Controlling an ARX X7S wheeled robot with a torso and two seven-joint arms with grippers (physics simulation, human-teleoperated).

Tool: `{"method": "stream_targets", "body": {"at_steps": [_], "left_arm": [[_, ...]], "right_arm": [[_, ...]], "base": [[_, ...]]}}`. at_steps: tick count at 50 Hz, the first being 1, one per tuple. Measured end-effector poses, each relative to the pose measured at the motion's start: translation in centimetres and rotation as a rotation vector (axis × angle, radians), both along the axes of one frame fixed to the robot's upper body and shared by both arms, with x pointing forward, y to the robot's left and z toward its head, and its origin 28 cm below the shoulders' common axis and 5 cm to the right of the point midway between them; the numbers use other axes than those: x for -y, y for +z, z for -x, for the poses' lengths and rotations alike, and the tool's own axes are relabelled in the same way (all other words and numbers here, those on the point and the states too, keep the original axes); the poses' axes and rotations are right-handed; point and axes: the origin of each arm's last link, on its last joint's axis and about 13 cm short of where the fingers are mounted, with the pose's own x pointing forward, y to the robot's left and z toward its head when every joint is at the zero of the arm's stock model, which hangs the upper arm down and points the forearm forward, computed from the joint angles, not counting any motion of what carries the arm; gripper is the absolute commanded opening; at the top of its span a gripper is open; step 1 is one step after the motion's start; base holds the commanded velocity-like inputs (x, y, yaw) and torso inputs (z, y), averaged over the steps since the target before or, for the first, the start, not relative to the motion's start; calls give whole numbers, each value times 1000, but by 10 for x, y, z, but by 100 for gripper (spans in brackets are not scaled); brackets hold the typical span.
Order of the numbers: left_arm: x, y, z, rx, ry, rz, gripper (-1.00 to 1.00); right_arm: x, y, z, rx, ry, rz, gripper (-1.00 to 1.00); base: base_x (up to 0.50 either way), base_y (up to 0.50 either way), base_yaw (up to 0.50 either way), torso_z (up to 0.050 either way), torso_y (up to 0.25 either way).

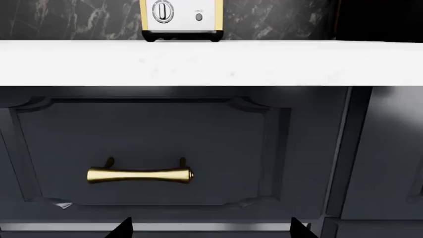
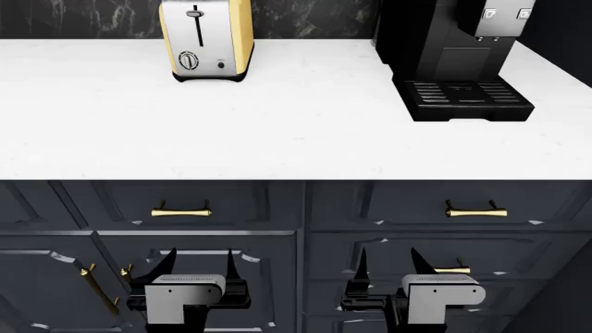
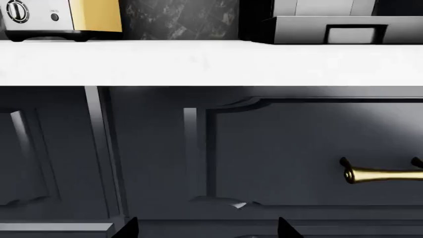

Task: Push down the lever of the toaster to turn it on.

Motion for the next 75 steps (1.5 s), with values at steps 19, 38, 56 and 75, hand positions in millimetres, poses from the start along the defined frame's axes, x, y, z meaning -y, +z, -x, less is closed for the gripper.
{"method": "stream_targets", "body": {"at_steps": [19,38,56,75], "left_arm": [[0,26,2,57,-14,24,100],[-4,128,11,238,-92,92,100],[-26,184,31,364,-113,140,100],[-38,206,45,452,-88,191,100]], "right_arm": [[-4,22,-2,51,32,31,100],[-7,117,-2,186,118,71,100],[-3,183,7,292,179,115,100],[-3,207,15,378,195,155,100]], "base": [[0,0,0,0,0],[0,0,0,0,0],[0,0,0,0,0],[21,161,0,0,0]]}}
